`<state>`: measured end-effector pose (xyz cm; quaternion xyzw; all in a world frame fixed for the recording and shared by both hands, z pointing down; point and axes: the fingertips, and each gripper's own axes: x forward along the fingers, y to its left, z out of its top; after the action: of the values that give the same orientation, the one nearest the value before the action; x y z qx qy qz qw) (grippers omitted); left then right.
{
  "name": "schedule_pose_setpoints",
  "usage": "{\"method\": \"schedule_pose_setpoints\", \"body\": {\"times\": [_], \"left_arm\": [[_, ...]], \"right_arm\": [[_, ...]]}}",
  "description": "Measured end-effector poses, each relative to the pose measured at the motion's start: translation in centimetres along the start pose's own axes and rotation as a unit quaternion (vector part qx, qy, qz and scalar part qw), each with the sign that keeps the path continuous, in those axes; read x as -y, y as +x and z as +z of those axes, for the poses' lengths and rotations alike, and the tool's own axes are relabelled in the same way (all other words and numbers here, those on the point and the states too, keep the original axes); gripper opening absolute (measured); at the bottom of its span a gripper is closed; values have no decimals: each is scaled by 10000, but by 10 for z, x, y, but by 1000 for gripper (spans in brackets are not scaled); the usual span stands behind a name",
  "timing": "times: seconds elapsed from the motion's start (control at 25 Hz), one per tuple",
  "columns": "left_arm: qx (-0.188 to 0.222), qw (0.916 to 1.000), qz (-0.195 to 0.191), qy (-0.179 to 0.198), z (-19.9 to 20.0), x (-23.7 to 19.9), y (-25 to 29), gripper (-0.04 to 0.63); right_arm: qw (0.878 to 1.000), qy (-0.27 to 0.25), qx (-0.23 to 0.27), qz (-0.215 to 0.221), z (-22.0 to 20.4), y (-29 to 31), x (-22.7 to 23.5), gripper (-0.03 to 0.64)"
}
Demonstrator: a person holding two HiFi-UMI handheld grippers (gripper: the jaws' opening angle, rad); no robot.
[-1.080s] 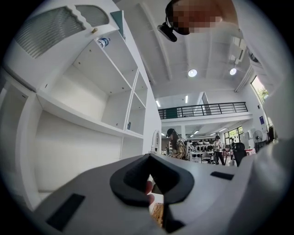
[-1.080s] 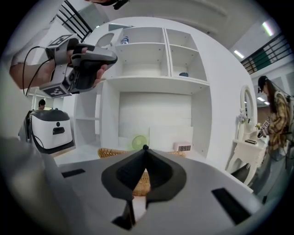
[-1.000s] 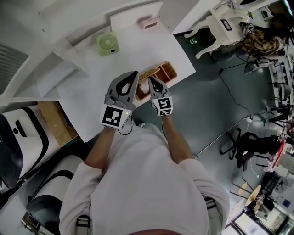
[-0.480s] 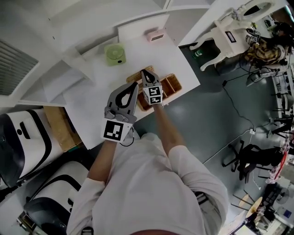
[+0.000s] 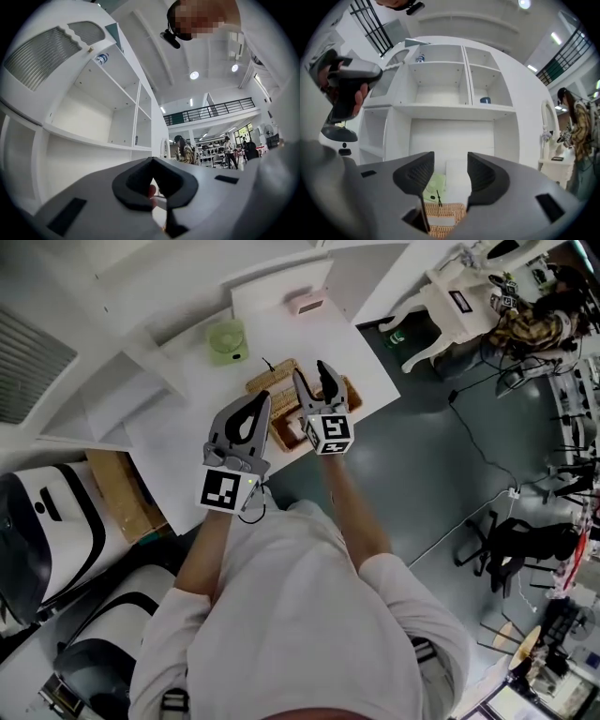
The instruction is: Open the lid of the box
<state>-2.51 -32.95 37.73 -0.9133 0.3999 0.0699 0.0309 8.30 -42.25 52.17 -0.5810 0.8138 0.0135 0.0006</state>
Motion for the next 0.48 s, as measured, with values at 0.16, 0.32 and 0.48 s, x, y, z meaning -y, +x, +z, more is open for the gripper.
{"method": "schedule_pose_setpoints", "body": {"times": [0.16, 0.32, 0.48], "left_arm": [[9, 10000, -19, -66, 11, 17, -2, -6], [-8, 9999, 12, -105, 17, 42, -15, -6], [-110, 9999, 39, -59, 22, 80, -28, -6]], "right_arm": [[9998, 61, 51, -189, 60, -55, 3, 201], [9989, -50, 175, -441, 104, -122, -2, 160], [9975, -249, 71, -662, 128, -180, -2, -2]]}}
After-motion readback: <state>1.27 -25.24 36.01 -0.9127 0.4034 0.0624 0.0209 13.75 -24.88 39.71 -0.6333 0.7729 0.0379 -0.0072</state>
